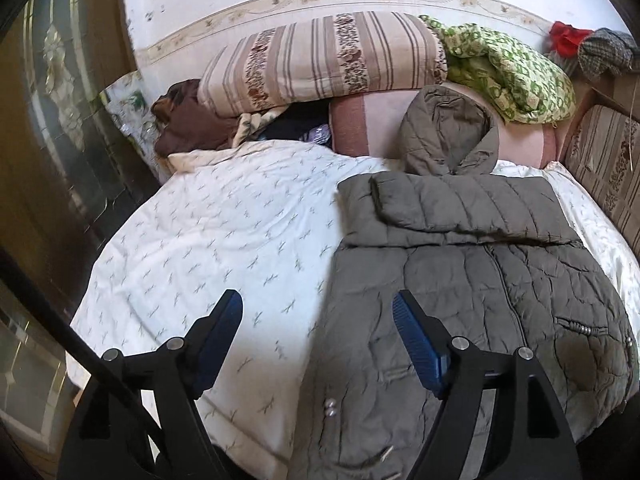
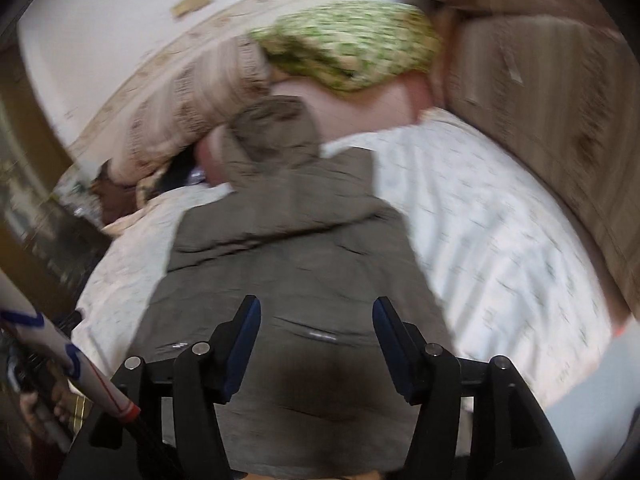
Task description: Fold large clothes
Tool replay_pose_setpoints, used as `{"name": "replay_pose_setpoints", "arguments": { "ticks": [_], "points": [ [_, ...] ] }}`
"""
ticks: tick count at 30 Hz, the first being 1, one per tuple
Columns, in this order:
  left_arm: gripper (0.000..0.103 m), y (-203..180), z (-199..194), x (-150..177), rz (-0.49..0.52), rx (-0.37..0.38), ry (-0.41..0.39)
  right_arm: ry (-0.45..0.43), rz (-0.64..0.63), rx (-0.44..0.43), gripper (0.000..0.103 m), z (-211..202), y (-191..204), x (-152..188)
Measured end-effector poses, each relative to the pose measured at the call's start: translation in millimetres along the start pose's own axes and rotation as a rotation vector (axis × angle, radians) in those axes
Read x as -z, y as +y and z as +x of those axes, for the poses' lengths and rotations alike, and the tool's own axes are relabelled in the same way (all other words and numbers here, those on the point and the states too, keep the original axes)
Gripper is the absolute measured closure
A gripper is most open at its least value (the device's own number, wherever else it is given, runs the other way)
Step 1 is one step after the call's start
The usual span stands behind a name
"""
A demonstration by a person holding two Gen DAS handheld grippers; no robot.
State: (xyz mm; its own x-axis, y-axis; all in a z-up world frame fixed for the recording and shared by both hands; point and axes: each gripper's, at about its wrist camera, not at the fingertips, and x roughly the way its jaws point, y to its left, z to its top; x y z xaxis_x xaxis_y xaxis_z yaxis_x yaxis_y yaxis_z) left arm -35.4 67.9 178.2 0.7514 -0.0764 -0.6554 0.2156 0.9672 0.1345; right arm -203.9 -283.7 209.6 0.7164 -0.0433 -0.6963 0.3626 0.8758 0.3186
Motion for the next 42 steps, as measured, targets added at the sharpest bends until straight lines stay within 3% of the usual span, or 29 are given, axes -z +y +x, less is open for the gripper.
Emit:
{"name": "replay_pose_setpoints", "arguments": {
  "ticks": [9, 16, 22, 28, 33, 38, 42],
  "points": [
    [0.026, -16, 42, -15, 0.022, 0.021, 0.034, 0.056, -0.108, -0.036, 0.038, 55, 76, -26],
    [0.026, -14, 109, -21, -0.002, 0.043, 0.113, 0.110, -0.175, -0.015, 0.035, 103, 116, -50],
    [0.026, -13, 162, -30, -0.011, 0.013, 0.109, 0.125, -0.253, 0.023, 0.034, 147, 152, -88],
    [0.026, 2, 202, -29, -0.024, -0.005, 0.112, 0.127, -0.249, 0.065, 0.034, 225, 177, -156],
    [0.026, 18, 232, -13, -0.078, 0.068, 0.181, 0.069, -0.235, 0.151, 0.034, 299, 193, -229],
    [0.026, 19, 237, -14, -0.073, 0.118, 0.191, 0.058, -0.118, 0.198, 0.033, 377, 201, -300],
    [0.026, 16, 239, -14, -0.040, 0.141, 0.196, 0.069, 0.003, 0.206, 0.031, 426, 201, -334]
  ]
}}
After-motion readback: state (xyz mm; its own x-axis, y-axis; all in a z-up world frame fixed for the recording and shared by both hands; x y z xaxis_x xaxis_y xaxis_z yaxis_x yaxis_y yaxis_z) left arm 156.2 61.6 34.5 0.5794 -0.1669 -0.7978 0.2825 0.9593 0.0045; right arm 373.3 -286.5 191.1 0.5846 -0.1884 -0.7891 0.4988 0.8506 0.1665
